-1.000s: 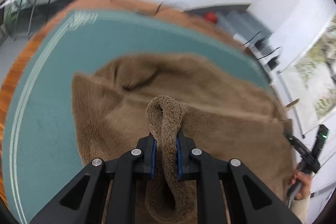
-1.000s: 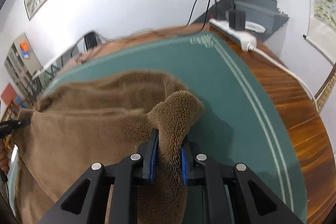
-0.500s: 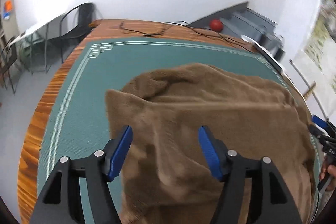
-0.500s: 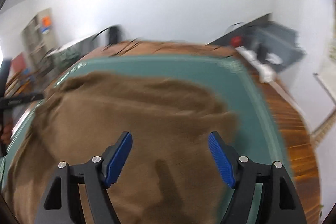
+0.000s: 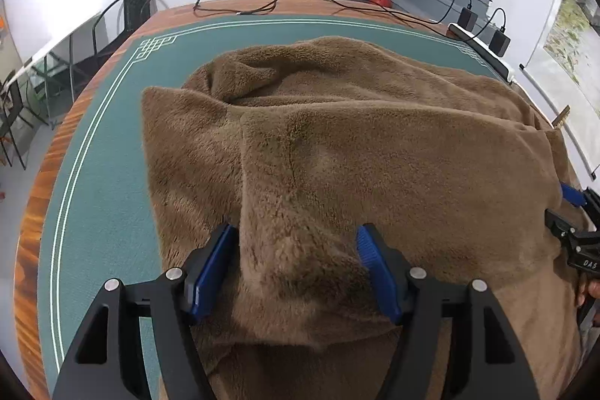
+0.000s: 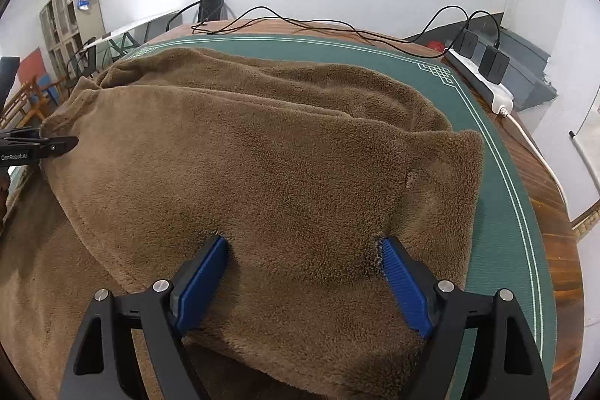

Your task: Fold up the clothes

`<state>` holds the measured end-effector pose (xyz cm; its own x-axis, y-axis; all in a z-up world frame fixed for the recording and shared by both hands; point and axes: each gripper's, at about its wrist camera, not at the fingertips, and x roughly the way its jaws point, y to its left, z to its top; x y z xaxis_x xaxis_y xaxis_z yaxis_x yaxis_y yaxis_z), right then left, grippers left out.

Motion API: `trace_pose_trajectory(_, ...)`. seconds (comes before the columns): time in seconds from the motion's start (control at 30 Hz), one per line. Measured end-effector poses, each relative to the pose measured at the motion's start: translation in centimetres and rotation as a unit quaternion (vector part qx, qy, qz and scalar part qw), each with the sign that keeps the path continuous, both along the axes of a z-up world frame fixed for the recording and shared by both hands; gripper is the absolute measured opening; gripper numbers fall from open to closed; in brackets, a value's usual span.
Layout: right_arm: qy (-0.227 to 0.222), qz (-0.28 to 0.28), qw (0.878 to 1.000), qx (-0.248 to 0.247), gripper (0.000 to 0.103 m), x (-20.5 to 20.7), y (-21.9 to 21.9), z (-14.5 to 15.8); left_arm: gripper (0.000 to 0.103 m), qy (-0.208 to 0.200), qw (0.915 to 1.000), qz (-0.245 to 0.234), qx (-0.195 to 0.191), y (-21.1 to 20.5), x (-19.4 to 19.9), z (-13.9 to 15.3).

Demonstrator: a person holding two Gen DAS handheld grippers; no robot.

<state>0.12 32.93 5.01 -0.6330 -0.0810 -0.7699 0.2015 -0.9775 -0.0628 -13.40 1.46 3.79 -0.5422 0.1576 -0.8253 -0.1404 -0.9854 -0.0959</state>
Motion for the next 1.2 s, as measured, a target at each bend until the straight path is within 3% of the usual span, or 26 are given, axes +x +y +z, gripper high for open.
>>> trace_pose_trajectory(0.3, 0.031, 0.078, 0.995, -0.054, 0.085, 9.5, -2.0, 5.0, 0.077, 0.014, 0.9990, -0.027, 0.033, -2.2, 9.1, 3.0)
trace_pose_trajectory(0.5, -0.010, 0.141, 0.989, -0.033, 0.085, 17.0, -4.8, 2.5, 0.078, 0.003, 0.9983, -0.054, 0.019, -2.5, 16.0, 2.1)
trace_pose_trajectory(0.67, -0.036, 0.149, 0.986, 0.059, 0.085, 19.9, -7.1, -1.1, 0.078, -0.014, 0.9977, -0.066, 0.007, -1.3, 18.9, -0.1)
trace_pose_trajectory(0.83, -0.052, 0.121, 0.991, 0.009, 0.088, 19.6, -5.9, -1.8, 0.078, -0.016, 0.9979, -0.062, -0.004, -0.6, 19.9, -1.5)
trace_pose_trajectory(0.9, -0.046, 0.114, 0.992, -0.007, 0.092, 19.4, -5.3, -2.0, 0.078, -0.013, 0.9983, -0.057, 0.000, -0.8, 20.2, -1.2)
trace_pose_trajectory(1.03, -0.009, 0.095, 0.995, 0.007, 0.092, 20.4, -5.5, -1.2, 0.078, 0.006, 0.9987, -0.050, 0.005, -1.9, 21.9, 0.0)
trace_pose_trajectory(1.2, 0.066, 0.097, 0.993, -0.029, 0.092, 24.3, -4.1, 1.8, 0.078, 0.056, 0.9968, -0.049, -0.028, -3.5, 26.1, 1.7)
